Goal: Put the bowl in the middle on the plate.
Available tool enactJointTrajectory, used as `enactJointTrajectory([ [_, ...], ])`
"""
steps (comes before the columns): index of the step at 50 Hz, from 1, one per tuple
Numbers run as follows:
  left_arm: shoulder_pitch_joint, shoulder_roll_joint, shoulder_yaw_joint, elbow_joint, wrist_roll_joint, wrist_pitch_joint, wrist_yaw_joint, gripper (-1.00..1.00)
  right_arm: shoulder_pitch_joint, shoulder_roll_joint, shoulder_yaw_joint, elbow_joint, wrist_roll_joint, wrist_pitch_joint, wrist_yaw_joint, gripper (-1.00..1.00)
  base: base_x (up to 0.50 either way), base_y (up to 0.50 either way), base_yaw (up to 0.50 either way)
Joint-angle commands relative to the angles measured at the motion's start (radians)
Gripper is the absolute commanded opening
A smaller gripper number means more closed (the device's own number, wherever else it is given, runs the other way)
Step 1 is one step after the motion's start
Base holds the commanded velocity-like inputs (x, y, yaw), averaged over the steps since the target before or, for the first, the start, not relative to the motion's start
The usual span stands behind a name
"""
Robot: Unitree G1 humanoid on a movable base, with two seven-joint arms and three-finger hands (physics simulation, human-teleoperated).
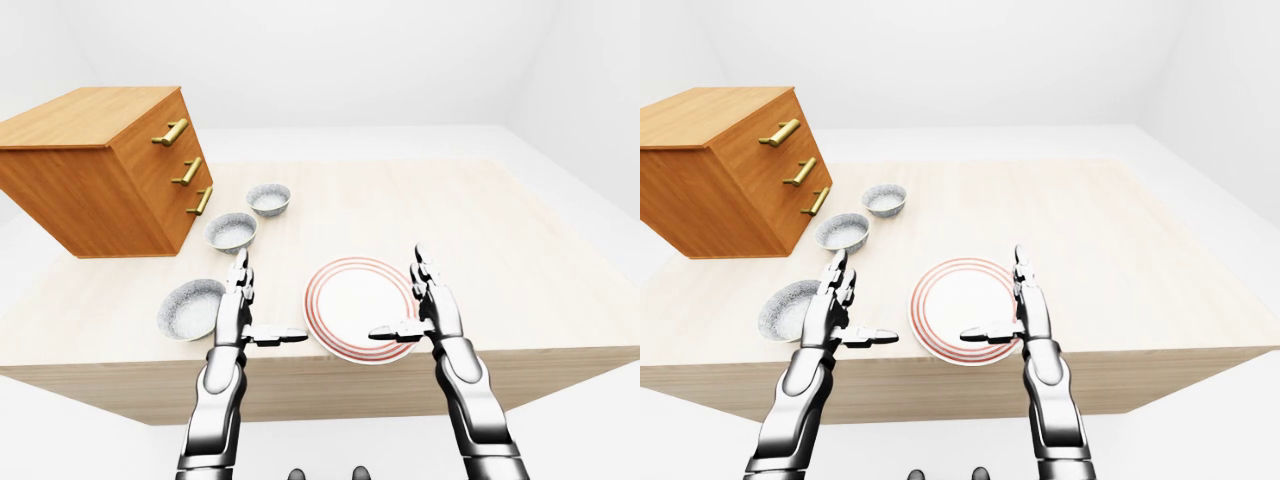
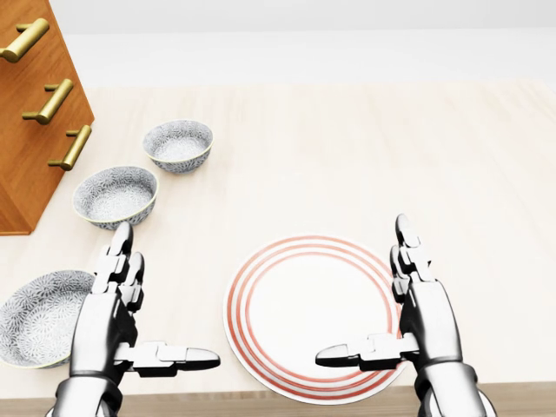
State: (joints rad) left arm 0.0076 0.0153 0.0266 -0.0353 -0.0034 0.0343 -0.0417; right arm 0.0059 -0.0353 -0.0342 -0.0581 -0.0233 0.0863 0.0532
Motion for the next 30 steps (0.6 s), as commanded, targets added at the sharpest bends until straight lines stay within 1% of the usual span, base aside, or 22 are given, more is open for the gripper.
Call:
enactJointTrajectory([
  [1,0.001,0.001,0.005,0.005,-0.003,-0.004,0.002,1.0,0.014,-0.061,-0.041,-0.205,-0.165,0.001,0.075,1.0,0.0,0.0,0.0],
  [2,0.006,0.001,0.002,-0.01,-0.001,0.005,0.003,1.0,0.014,-0.069,-0.064,-0.232,-0.172,0.001,0.102,1.0,0.0,0.0,0.0],
  [3,0.007,0.0,0.002,-0.011,0.001,0.005,0.004,1.0,0.013,-0.074,-0.081,-0.253,-0.19,0.001,0.115,1.0,0.0,0.0,0.0],
  [4,0.001,0.002,0.006,0.014,-0.001,-0.014,0.002,1.0,0.016,-0.091,-0.115,-0.311,-0.196,0.001,0.153,1.0,0.0,0.0,0.0],
  [5,0.001,0.002,0.006,0.015,-0.001,-0.015,0.002,1.0,0.015,-0.087,-0.121,-0.314,-0.202,0.001,0.16,1.0,0.0,0.0,0.0],
  [6,0.004,0.002,0.005,-0.001,-0.001,-0.001,0.003,1.0,0.016,-0.094,-0.133,-0.316,-0.217,0.001,0.179,1.0,0.0,0.0,0.0],
  [7,0.005,0.001,0.004,-0.008,0.001,0.004,0.005,1.0,0.028,-0.109,-0.153,-0.357,-0.243,0.001,0.211,1.0,0.0,0.0,0.0],
  [8,0.006,0.001,0.004,-0.008,0.001,0.004,0.005,1.0,0.028,-0.103,-0.159,-0.36,-0.252,0.001,0.22,1.0,0.0,0.0,0.0],
  [9,0.003,0.0,0.004,0.003,0.002,-0.004,0.006,1.0,0.04,-0.118,-0.187,-0.35,-0.268,0.001,0.243,1.0,0.0,0.0,0.0],
  [11,0.003,0.001,0.003,0.003,0.002,-0.004,0.006,1.0,0.049,-0.121,-0.215,-0.345,-0.297,0.001,0.276,1.0,0.0,0.0,0.0],
  [13,0.001,0.002,0.005,0.011,0.002,-0.009,0.006,1.0,0.058,-0.128,-0.268,-0.357,-0.3,0.001,0.314,1.0,0.0,0.0,0.0],
  [14,0.002,0.002,0.004,0.004,0.002,-0.004,0.005,1.0,0.062,-0.126,-0.28,-0.366,-0.308,0.001,0.328,1.0,0.0,0.0,0.0],
  [15,0.007,0.001,0.001,-0.015,0.004,0.011,0.007,1.0,0.064,-0.124,-0.288,-0.377,-0.319,0.001,0.339,1.0,0.0,0.0,0.0],
  [16,0.005,0.001,0.003,-0.004,0.003,0.001,0.005,1.0,0.071,-0.122,-0.3,-0.4,-0.327,0.001,0.355,1.0,0.0,0.0,0.0],
  [18,0.002,0.001,0.003,0.01,0.006,-0.009,0.005,1.0,0.081,-0.129,-0.33,-0.365,-0.34,0.001,0.366,1.0,0.0,0.0,0.0],
  [20,0.006,-0.001,0.0,-0.001,0.008,-0.003,0.007,1.0,0.091,-0.13,-0.353,-0.364,-0.351,0.001,0.385,1.0,0.0,0.0,0.0],
  [22,0.002,0.001,0.005,0.011,0.003,-0.011,0.005,1.0,0.092,-0.132,-0.38,-0.358,-0.36,0.001,0.393,1.0,0.0,0.0,0.0],
  [23,0.006,0.0,0.001,-0.001,0.007,-0.004,0.008,1.0,0.093,-0.139,-0.411,-0.354,-0.353,0.001,0.4,1.0,0.0,0.0,0.0],
  [25,0.001,0.002,0.005,0.013,0.005,-0.012,0.006,1.0,0.088,-0.146,-0.447,-0.345,-0.342,0.001,0.406,1.0,0.0,0.0,0.0],
  [27,0.0,0.002,0.006,0.015,0.004,-0.012,0.006,1.0,0.086,-0.15,-0.459,-0.347,-0.34,0.001,0.414,1.0,0.0,0.0,0.0],
  [28,0.0,0.002,0.006,0.013,0.004,-0.011,0.006,1.0,0.077,-0.162,-0.487,-0.333,-0.332,0.001,0.41,1.0,0.0,0.0,0.0],
  [30,-0.002,0.002,0.006,0.014,0.004,-0.009,0.007,1.0,0.069,-0.177,-0.511,-0.322,-0.32,0.001,0.413,1.0,0.0,0.0,0.0],
])
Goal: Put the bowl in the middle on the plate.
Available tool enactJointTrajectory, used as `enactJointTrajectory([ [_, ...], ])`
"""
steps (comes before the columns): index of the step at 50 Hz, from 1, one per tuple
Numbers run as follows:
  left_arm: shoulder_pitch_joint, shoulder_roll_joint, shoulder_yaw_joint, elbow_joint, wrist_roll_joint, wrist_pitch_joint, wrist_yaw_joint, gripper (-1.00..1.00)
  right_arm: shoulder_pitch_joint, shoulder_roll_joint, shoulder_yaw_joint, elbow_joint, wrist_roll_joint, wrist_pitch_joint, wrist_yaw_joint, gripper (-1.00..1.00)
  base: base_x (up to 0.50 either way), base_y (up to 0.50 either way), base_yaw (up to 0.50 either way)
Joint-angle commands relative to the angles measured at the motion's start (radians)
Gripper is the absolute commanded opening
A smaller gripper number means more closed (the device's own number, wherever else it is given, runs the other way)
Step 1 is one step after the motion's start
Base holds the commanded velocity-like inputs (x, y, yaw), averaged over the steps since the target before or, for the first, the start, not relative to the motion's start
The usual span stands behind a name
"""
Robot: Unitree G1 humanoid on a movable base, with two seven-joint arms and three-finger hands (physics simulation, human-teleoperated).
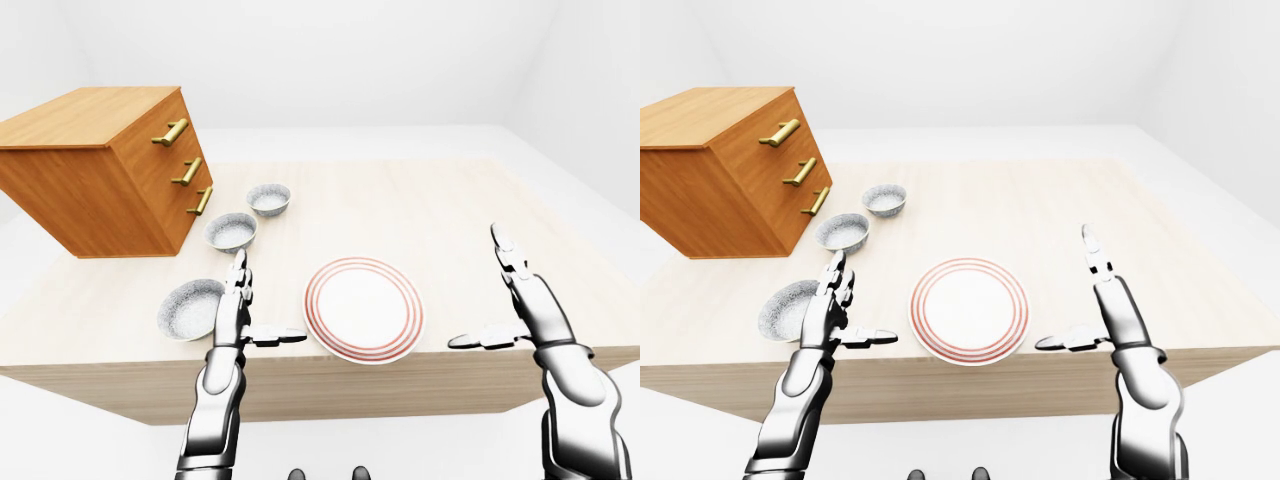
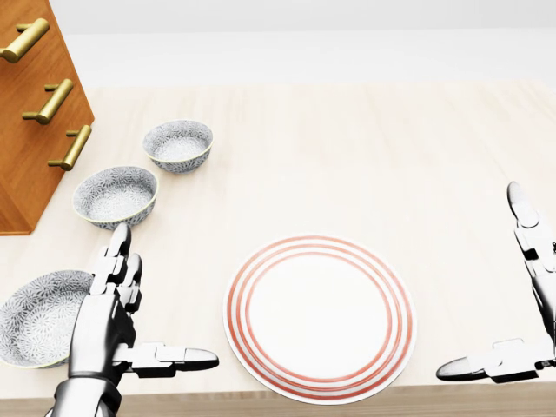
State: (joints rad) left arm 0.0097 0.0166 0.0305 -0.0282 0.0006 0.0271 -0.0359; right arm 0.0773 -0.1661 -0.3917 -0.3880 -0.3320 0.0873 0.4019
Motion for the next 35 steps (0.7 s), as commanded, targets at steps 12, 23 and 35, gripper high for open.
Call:
enactJointTrajectory([
  [12,0.0,-0.001,-0.001,-0.003,0.003,0.006,0.005,1.0,-0.016,-0.141,-0.317,0.077,0.037,0.0,0.092,1.0,0.0,0.0,0.0],
  [23,-0.001,-0.001,-0.001,0.002,0.004,0.004,0.006,1.0,-0.015,-0.138,-0.31,0.128,0.064,0.0,0.063,1.0,0.0,0.0,0.0],
  [35,0.011,-0.004,-0.007,-0.034,0.007,0.029,0.009,1.0,-0.026,-0.123,-0.29,0.137,0.115,0.0,0.029,1.0,0.0,0.0,0.0],
])
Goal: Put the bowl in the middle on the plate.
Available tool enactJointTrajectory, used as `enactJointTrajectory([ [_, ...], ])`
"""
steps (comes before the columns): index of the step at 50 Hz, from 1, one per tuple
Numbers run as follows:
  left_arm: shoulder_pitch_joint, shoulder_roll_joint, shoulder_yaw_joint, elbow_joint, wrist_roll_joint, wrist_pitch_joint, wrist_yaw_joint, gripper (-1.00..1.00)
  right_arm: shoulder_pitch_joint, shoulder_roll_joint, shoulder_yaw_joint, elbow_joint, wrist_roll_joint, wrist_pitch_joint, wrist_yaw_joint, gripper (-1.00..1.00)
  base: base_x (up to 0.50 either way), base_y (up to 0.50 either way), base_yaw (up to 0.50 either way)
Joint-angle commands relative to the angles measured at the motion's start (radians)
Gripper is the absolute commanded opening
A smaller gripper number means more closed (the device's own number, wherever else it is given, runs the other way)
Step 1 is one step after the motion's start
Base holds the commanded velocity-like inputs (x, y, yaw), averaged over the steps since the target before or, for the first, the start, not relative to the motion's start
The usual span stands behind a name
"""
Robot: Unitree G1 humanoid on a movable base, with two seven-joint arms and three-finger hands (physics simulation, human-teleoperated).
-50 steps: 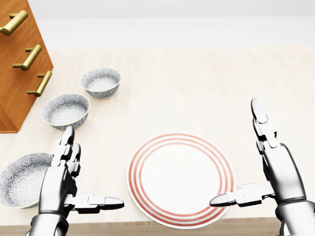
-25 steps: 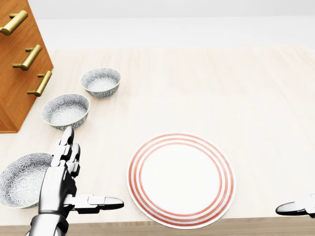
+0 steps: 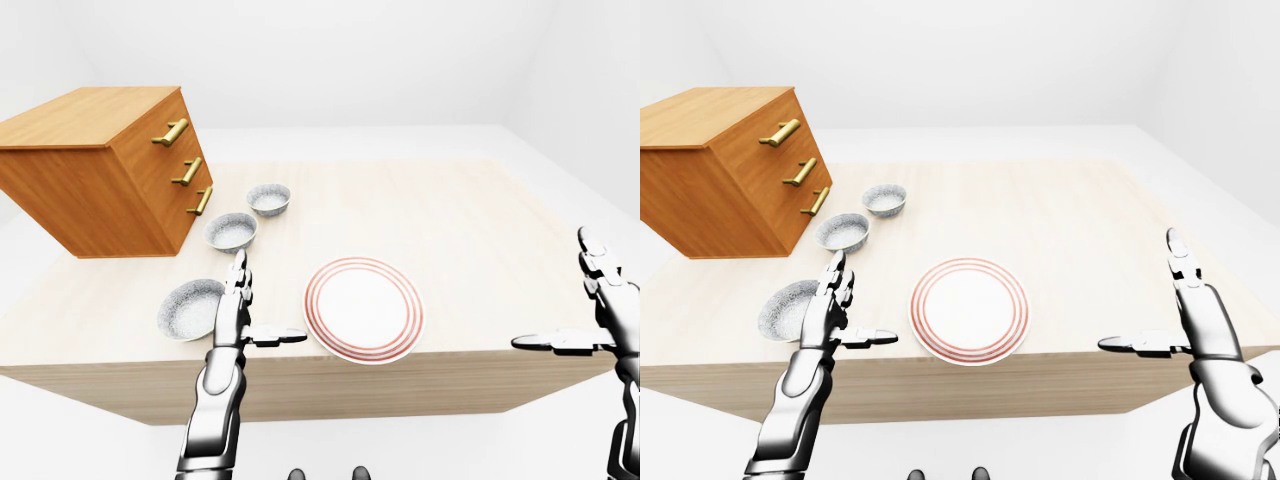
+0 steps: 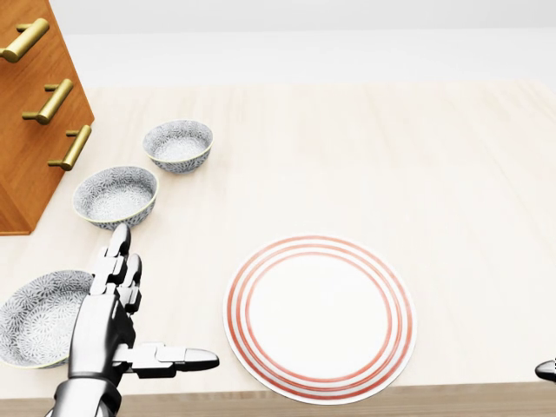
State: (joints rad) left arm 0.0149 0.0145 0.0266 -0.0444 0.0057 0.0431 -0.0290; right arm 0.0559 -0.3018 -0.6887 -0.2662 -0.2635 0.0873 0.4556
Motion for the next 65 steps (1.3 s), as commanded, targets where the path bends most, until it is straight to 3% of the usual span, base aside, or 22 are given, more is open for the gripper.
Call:
enactJointTrajectory([
  [1,0.007,-0.002,-0.003,-0.02,0.002,0.014,0.002,1.0,0.003,0.019,0.025,0.017,0.041,0.0,-0.027,1.0,0.0,0.0,0.0],
  [27,0.008,-0.002,-0.003,-0.022,0.001,0.015,0.001,1.0,0.01,0.02,0.031,-0.004,0.039,0.0,-0.027,1.0,0.0,0.0,0.0],
  [34,-0.003,0.0,0.0,0.009,-0.001,-0.006,0.0,1.0,0.013,0.023,0.034,0.012,0.047,0.0,0.0,1.0,0.0,0.0,0.0],
  [50,0.009,-0.002,-0.005,-0.011,0.005,0.001,-0.001,1.0,0.008,0.021,0.036,0.013,0.031,0.0,0.008,1.0,0.0,0.0,0.0],
  [61,0.015,-0.003,-0.009,-0.039,0.007,0.023,-0.001,1.0,0.01,0.021,0.036,0.011,0.036,0.0,0.012,1.0,0.0,0.0,0.0],
  [65,0.011,-0.002,-0.006,-0.026,0.005,0.015,-0.003,1.0,0.01,0.021,0.036,0.009,0.035,0.0,0.011,1.0,0.0,0.0,0.0],
])
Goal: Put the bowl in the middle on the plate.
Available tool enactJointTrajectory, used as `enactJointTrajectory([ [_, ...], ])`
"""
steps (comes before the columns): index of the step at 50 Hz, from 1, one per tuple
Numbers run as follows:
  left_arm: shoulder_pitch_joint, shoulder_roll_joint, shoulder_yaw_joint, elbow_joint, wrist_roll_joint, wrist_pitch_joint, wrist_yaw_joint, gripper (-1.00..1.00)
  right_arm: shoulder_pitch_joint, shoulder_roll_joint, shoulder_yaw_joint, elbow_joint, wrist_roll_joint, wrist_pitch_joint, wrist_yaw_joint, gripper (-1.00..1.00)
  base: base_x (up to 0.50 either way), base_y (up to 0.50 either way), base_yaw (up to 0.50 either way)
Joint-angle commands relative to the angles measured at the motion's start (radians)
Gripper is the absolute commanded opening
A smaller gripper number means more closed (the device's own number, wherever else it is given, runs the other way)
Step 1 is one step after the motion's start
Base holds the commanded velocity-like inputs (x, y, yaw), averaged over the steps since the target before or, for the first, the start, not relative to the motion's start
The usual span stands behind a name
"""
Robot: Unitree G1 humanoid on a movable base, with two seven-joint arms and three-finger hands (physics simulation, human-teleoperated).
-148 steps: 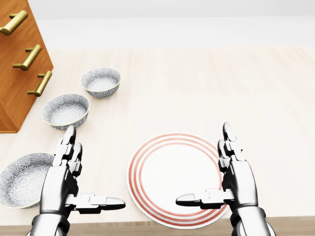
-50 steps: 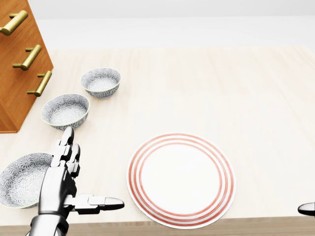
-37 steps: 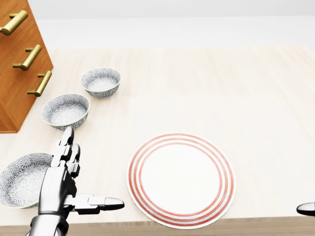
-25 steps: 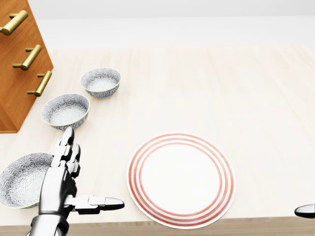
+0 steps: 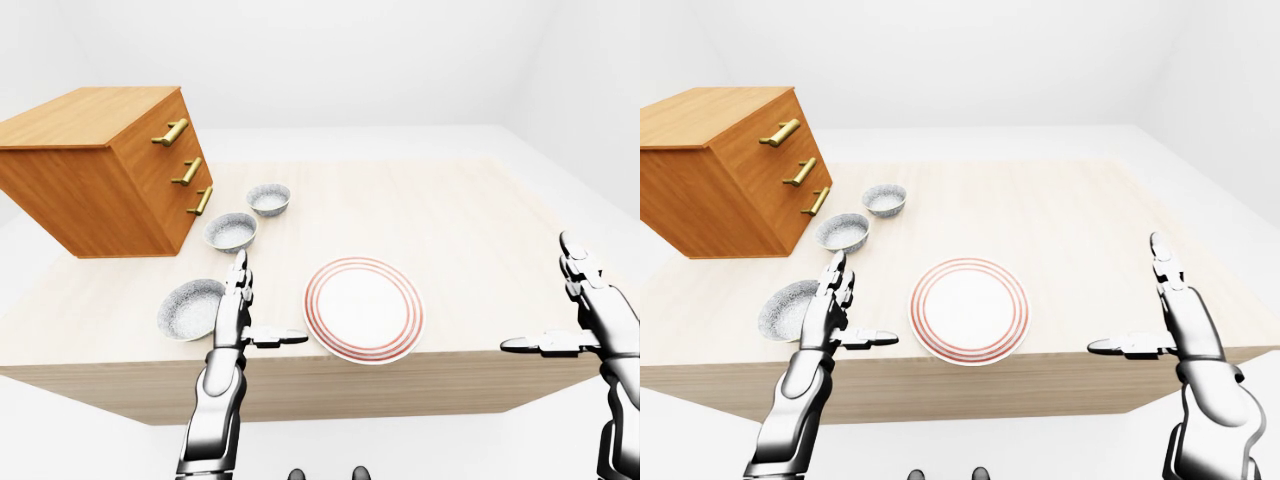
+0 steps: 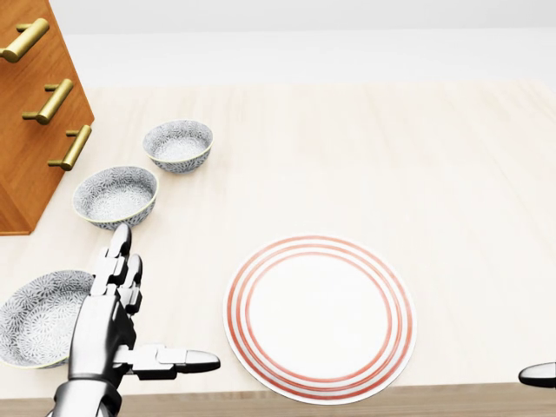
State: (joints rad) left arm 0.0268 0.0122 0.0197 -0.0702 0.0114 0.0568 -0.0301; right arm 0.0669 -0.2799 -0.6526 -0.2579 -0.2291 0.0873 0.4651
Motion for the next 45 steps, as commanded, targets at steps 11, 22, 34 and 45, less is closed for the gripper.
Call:
enactJointTrajectory([
  [11,-0.006,0.002,0.006,0.025,-0.003,-0.02,-0.004,1.0,0.002,0.003,-0.002,-0.009,0.002,0.0,0.007,1.0,0.0,0.0,0.0],
  [22,-0.007,0.002,0.004,0.02,-0.003,-0.018,-0.004,1.0,0.011,0.009,-0.003,-0.035,0.01,0.0,0.054,1.0,0.4,0.0,0.0],
  [34,-0.001,0.0,0.002,0.007,-0.003,-0.012,-0.003,1.0,0.005,0.011,-0.004,-0.011,0.006,0.0,0.039,1.0,0.5,0.0,0.0],
  [45,-0.006,0.002,0.005,0.027,-0.005,-0.027,-0.004,1.0,-0.002,0.0,0.008,0.023,-0.01,0.0,-0.008,1.0,0.2,0.03,0.0],
])
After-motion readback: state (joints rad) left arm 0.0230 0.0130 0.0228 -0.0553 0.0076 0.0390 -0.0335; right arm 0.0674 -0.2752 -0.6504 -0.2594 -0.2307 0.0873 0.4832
